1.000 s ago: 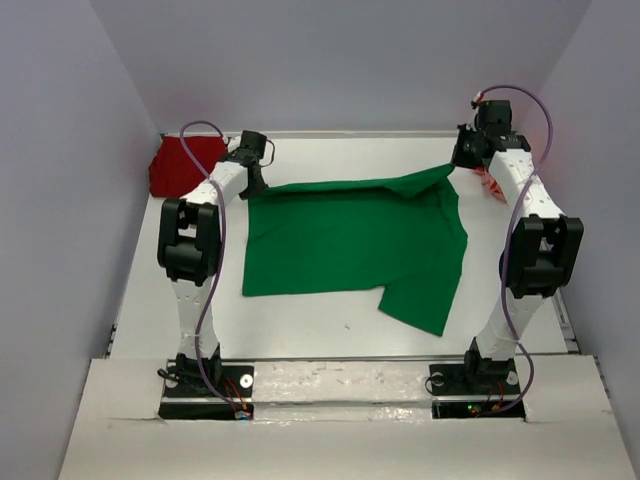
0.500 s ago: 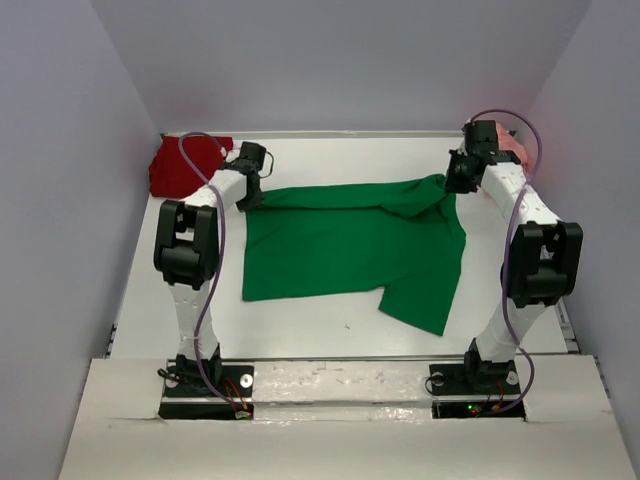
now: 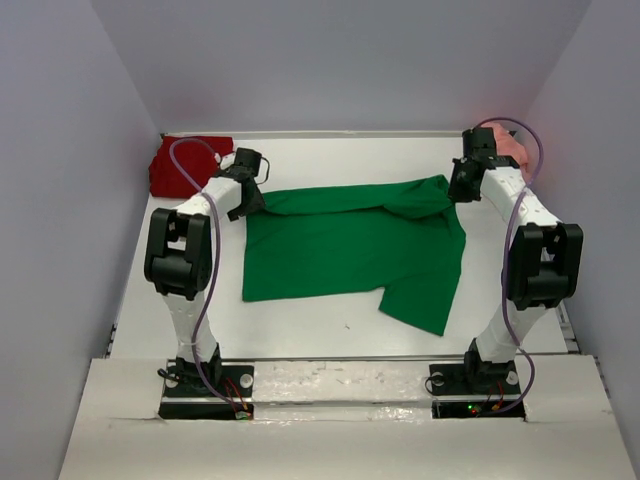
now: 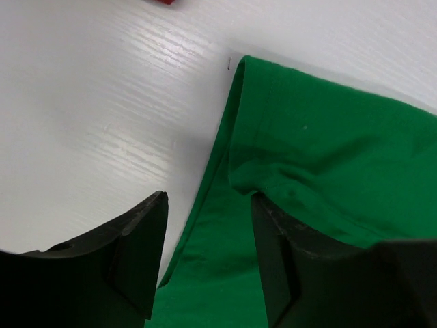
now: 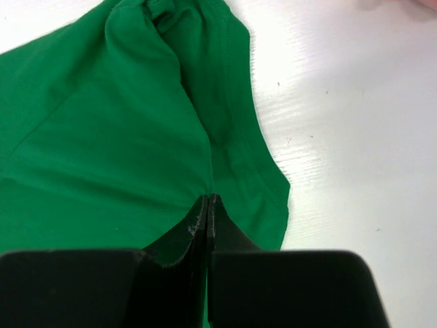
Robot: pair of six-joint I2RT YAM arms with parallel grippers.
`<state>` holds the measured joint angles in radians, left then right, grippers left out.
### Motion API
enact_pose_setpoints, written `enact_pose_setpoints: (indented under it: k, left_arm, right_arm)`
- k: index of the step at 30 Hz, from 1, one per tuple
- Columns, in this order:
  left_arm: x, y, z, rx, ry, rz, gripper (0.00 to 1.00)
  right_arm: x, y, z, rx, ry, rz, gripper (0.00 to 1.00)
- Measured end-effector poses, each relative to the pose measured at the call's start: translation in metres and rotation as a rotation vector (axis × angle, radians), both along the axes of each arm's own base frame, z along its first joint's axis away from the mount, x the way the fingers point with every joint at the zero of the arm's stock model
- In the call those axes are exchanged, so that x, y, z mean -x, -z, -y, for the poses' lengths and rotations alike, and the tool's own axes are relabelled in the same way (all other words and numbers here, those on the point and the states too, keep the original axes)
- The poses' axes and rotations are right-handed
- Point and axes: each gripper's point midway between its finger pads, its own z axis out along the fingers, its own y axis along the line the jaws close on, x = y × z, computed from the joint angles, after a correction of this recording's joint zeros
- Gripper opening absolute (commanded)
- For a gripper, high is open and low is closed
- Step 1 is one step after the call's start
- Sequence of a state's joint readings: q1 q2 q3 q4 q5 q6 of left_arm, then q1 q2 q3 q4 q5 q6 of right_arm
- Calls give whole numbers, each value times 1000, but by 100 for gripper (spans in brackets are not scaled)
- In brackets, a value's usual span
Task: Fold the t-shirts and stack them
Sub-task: Fold the tshirt
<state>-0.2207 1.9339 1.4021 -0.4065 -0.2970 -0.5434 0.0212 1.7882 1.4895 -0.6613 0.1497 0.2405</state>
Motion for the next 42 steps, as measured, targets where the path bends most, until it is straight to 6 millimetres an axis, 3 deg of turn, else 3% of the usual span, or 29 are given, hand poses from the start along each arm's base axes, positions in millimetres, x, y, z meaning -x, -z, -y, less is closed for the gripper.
enact_pose_setpoints:
  k: [9,18,27,30,31,33,38,42]
  left_arm:
    - [2,-18,-3,-1,-19,37,63]
    - [3,-56,-9,-12,-41,118,63]
    - [4,-61,-8,-11,-37,115,63]
    - [3,-64,-7,-3,-32,123,63]
    - [2,-65,-6,-1,-28,125,63]
    - [3,-68,-5,3,-22,129,63]
    - [2,-72,-3,10,-6,136,63]
    - [-1,-73,2,26,11,147,63]
  right_arm:
    - [15,20,2,6,19,-59,0]
    - [29,37,5,15,33,-108,0]
    - [47,59,9,34,56,-173,1]
    - [49,65,9,33,66,-187,23]
    - [50,70,9,33,69,-199,48]
    - [50,79,9,32,73,-220,66]
    - [53,96,8,38,65,-265,71]
    - [39,83,5,42,50,-243,71]
